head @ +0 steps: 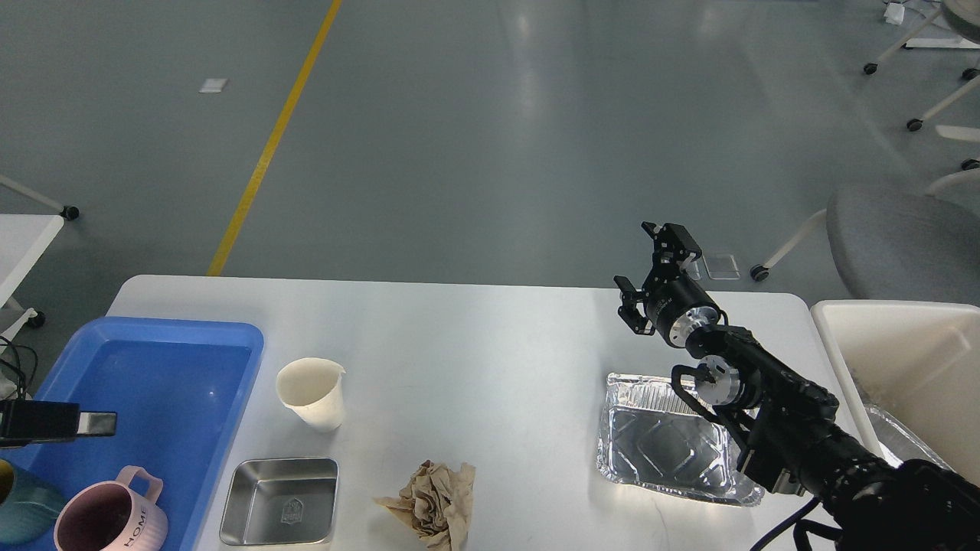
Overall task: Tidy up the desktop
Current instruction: 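Reach the left gripper to the small steel tray and grasp its edge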
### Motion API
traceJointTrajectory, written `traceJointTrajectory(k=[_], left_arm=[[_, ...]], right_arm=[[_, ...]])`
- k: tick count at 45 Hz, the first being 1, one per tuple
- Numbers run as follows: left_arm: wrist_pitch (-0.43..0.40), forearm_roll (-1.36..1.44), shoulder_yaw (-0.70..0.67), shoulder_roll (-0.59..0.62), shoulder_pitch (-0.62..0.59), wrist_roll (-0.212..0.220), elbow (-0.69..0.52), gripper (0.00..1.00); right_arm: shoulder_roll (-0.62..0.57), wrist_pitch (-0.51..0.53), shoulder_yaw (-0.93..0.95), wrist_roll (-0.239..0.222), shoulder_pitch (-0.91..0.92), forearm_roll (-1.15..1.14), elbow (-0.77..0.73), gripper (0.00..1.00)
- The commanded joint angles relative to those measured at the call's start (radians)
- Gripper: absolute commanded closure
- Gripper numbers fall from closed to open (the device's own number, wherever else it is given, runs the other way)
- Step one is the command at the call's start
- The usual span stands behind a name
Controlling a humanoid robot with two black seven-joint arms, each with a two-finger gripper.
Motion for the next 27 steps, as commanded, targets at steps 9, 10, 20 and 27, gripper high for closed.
traceJointTrajectory(k=[9, 10, 20, 27], left_arm=[[-0.017, -0.002, 0.000, 0.014, 0.001, -0.071, 0.006, 0.36], [-0.020, -0.002, 0.000, 0.006, 0.001, -0.068, 0.008, 0.36], [-0.023, -0.004, 0.019, -0.102, 0.003, 0.118, 0.028, 0.31], [-0.006, -0.007, 0.036, -0.245, 0.003, 0.323, 0.064, 0.31]], right_arm=[[0.004, -0.001, 0.000, 0.000, 0.000, -0.008, 0.000, 0.00], [0.004, 0.001, 0.000, 0.000, 0.000, -0.009, 0.000, 0.00], [0.004, -0.001, 0.000, 0.000, -0.003, -0.009, 0.000, 0.00], [0.004, -0.001, 0.000, 0.000, -0.003, -0.009, 0.000, 0.00]])
